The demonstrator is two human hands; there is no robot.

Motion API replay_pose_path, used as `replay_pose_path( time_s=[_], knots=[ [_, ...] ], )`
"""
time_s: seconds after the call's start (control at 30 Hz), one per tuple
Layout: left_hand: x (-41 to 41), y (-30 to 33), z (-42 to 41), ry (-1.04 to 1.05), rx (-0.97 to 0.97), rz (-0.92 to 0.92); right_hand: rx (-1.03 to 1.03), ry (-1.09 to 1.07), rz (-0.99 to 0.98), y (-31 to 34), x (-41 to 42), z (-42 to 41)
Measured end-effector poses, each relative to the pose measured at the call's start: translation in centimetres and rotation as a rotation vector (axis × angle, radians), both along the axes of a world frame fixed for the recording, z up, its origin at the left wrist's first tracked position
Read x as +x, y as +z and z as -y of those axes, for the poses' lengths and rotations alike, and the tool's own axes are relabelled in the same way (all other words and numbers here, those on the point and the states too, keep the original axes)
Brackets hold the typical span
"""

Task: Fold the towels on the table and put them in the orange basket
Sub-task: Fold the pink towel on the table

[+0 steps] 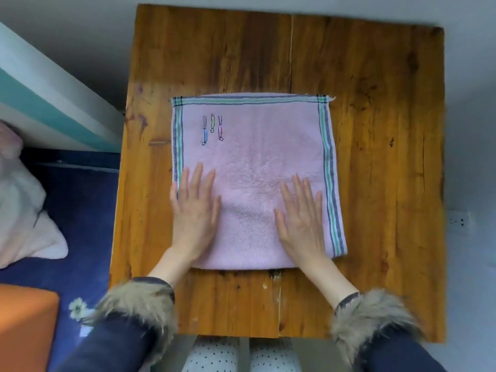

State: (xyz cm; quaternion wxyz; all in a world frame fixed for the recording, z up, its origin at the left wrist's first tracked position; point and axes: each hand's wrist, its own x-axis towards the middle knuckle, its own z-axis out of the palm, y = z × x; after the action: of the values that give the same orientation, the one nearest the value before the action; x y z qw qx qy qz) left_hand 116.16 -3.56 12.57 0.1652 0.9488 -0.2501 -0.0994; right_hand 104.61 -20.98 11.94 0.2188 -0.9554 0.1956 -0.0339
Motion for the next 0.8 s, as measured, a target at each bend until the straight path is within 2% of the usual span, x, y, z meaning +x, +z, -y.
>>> replay_pose_path(
  time_s=[0.07,0.13,0.37,0.43,0.57,0.7,0.8],
  knots=[
    [-3.6,-0.9,0.1,-0.144,0.084,-0.056,-0.036,0.068,-0.088,-0.8,-2.3,-2.0],
    [-5.0,-2.1,0.0,-0.201,0.172,-0.084,-0.079,0.05,-0.183,-1.5,-3.8,-2.2],
    [-2.7,-2.4,-2.8,-0.211,0.35,-0.071,-0.149,-0.032,-0.346,-1.8,-5.5,0.9],
    [-3.1,-1.4,-3.7,-0.165,0.366,-0.1,-0.151,-0.056,-0.378,-1.2,-6.1,1.7],
    [-5.7,0.4,-6.5,0.029,0.272,-0.19,-0.109,-0.161,-0.486,0.6,-8.5,2.3],
    [-8.8,1.0,-9.3,0.138,0.33,-0.254,-0.079,-0.204,-0.633,2.0,-11.8,1.9],
    [-9.7,2.0,-9.4,0.296,0.204,-0.268,-0.037,-0.252,-0.599,2.7,-12.8,1.8]
  ],
)
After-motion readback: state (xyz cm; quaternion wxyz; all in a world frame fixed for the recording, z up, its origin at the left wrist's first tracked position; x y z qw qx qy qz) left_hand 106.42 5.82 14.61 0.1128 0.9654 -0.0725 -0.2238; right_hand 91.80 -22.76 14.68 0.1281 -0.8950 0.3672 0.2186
